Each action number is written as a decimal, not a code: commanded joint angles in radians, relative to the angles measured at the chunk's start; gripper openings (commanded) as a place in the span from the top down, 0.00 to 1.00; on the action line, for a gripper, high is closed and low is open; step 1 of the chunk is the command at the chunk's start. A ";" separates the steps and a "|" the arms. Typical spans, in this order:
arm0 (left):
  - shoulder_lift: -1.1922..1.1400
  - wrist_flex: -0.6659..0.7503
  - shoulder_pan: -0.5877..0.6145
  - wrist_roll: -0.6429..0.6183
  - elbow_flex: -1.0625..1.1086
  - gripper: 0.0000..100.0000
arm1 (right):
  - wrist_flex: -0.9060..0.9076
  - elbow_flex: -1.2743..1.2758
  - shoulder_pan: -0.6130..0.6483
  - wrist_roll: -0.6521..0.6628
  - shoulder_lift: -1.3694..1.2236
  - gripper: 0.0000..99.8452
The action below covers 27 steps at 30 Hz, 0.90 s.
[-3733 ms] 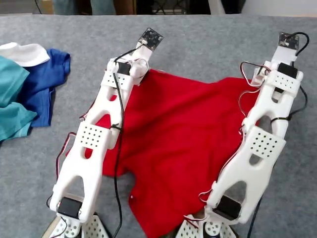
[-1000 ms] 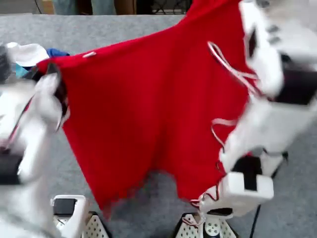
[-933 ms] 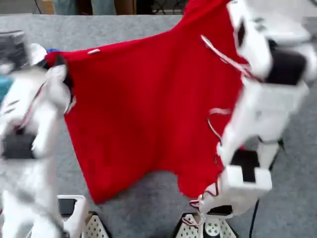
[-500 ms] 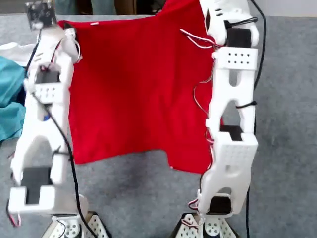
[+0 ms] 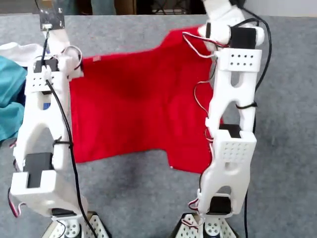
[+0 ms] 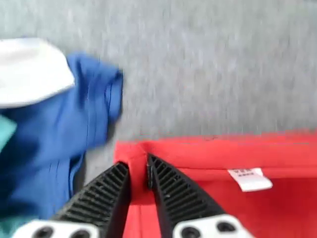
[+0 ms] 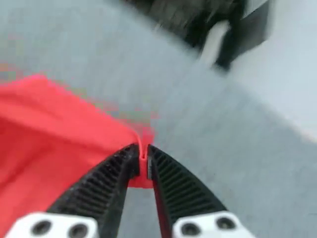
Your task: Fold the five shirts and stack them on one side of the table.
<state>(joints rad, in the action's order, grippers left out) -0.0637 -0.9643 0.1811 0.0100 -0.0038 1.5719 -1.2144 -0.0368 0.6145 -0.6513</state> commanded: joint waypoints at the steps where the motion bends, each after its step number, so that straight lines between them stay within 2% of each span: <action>1: 0.107 -0.106 -0.031 0.043 0.096 0.97 | 0.163 -0.051 -0.003 0.057 0.005 0.99; 7: 0.296 -0.038 -0.041 0.081 0.472 0.97 | 0.195 0.058 -0.083 0.146 0.021 0.99; 12: 0.546 -0.002 -0.045 0.129 0.739 0.97 | 0.193 0.302 -0.120 0.245 0.130 0.99; 15: 0.654 0.072 -0.039 0.130 0.868 0.97 | 0.186 0.475 -0.117 0.308 0.242 0.99; 23: 0.684 0.132 -0.044 0.133 1.059 0.97 | 0.041 0.992 -0.124 0.354 0.552 0.99; 27: 0.697 0.140 -0.035 0.195 1.127 0.97 | -0.124 1.285 -0.178 0.354 0.716 0.99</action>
<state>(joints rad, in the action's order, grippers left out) 0.6068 -0.8339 0.1396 0.1619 1.1055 1.5581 -0.1097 -0.1596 0.9613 -0.0775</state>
